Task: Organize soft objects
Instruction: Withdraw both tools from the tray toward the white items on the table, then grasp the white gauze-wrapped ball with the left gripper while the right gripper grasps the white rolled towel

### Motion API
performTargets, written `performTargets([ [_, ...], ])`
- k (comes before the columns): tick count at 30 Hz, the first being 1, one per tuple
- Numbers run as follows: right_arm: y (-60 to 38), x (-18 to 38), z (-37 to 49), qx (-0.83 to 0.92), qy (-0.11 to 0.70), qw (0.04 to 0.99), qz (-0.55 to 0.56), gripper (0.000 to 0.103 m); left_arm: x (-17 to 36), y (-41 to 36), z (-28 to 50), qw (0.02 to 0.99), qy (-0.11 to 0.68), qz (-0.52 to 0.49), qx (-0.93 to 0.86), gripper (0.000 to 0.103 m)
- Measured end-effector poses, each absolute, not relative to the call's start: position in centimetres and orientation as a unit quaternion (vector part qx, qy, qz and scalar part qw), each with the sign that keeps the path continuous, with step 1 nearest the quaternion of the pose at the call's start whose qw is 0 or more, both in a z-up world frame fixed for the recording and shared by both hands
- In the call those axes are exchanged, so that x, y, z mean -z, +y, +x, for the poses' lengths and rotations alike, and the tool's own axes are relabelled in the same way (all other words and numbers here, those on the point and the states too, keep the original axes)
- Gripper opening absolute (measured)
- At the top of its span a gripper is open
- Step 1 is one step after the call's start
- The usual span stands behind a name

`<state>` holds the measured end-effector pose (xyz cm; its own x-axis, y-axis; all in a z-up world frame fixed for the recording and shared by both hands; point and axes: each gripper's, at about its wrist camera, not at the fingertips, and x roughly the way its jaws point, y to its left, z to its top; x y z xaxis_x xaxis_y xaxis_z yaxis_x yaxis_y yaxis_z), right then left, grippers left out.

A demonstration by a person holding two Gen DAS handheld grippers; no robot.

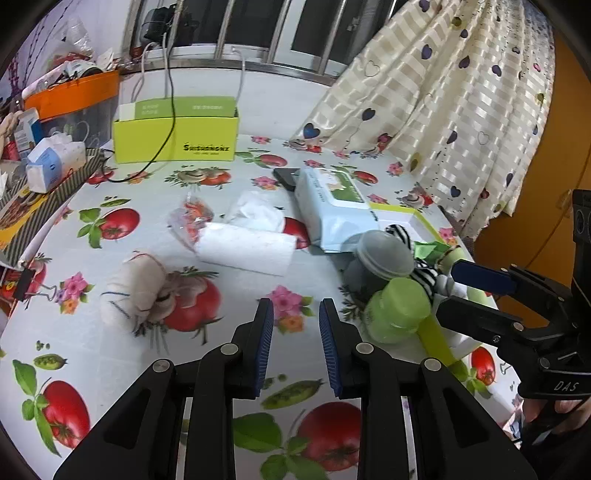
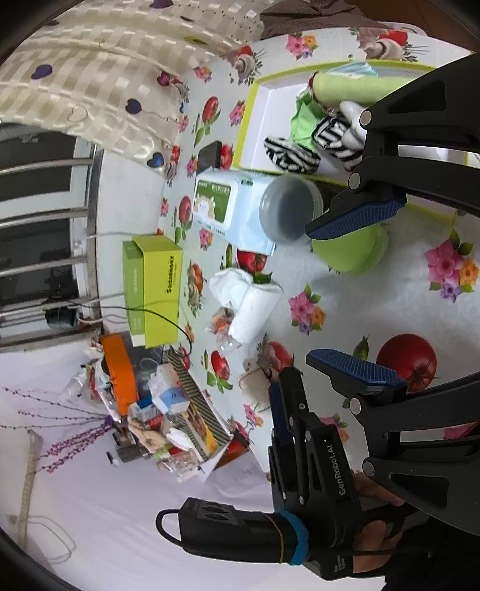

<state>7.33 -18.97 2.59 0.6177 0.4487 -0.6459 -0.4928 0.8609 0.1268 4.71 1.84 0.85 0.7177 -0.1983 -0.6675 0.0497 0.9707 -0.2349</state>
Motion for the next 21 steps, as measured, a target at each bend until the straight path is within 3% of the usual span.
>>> performTargets([
  [21, -15.3, -1.9, 9.5, -0.296, 0.365, 0.881, -0.064, 0.062, 0.2, 10.0, 5.2, 0.926, 0.365, -0.094, -0.024, 0.027],
])
